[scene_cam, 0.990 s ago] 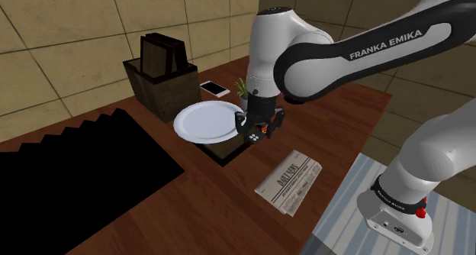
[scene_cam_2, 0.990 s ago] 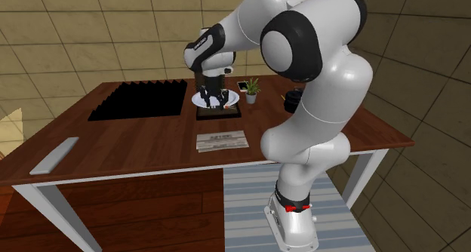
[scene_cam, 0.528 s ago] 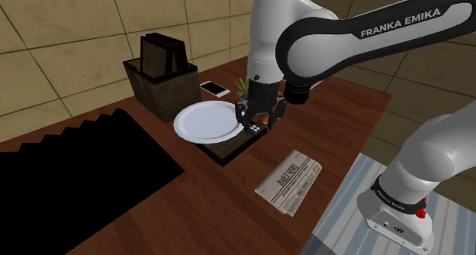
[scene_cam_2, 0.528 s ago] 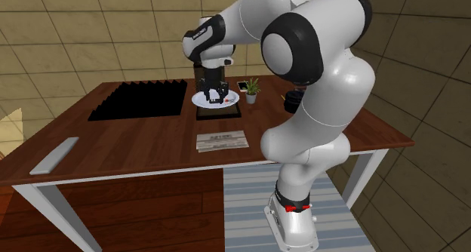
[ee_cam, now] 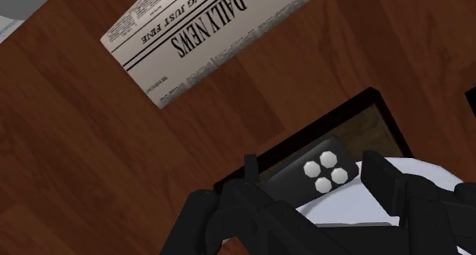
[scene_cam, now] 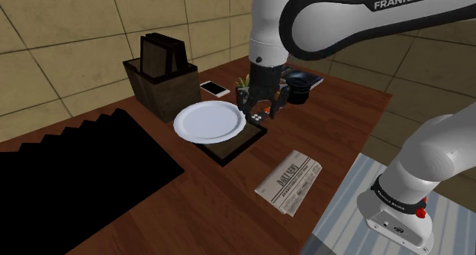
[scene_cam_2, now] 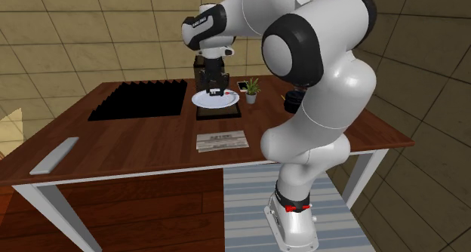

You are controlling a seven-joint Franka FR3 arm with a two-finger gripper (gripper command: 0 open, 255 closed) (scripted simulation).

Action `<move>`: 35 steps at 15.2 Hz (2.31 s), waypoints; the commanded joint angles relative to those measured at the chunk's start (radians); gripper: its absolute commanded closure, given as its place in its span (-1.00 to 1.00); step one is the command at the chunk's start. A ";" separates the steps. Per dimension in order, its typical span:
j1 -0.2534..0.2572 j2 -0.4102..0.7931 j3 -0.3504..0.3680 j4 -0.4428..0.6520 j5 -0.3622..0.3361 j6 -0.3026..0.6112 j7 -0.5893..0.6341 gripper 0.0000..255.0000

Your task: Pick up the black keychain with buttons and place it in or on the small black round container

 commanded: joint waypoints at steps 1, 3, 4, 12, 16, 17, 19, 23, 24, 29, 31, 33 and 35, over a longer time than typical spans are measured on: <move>-0.009 -0.015 -0.037 -0.012 -0.004 -0.009 -0.045 1.00; -0.022 -0.026 -0.078 -0.029 -0.011 -0.010 -0.097 1.00; -0.029 -0.030 -0.097 -0.036 -0.016 -0.010 -0.122 1.00; -0.101 -0.018 -0.241 -0.052 -0.074 -0.007 -0.311 1.00; -0.143 0.015 -0.304 -0.033 -0.109 -0.003 -0.399 1.00; -0.154 0.025 -0.319 -0.025 -0.118 -0.002 -0.420 1.00; -0.176 0.049 -0.348 -0.007 -0.135 0.000 -0.461 1.00; -0.217 0.108 -0.403 0.044 -0.168 0.002 -0.540 1.00; -0.227 0.125 -0.415 0.059 -0.176 0.002 -0.559 1.00; -0.276 0.220 -0.475 0.154 -0.210 -0.003 -0.650 1.00; -0.294 0.262 -0.497 0.200 -0.221 -0.008 -0.684 1.00; -0.304 0.289 -0.508 0.217 -0.227 0.002 -0.704 1.00; -0.304 0.292 -0.508 0.193 -0.227 0.028 -0.704 1.00</move>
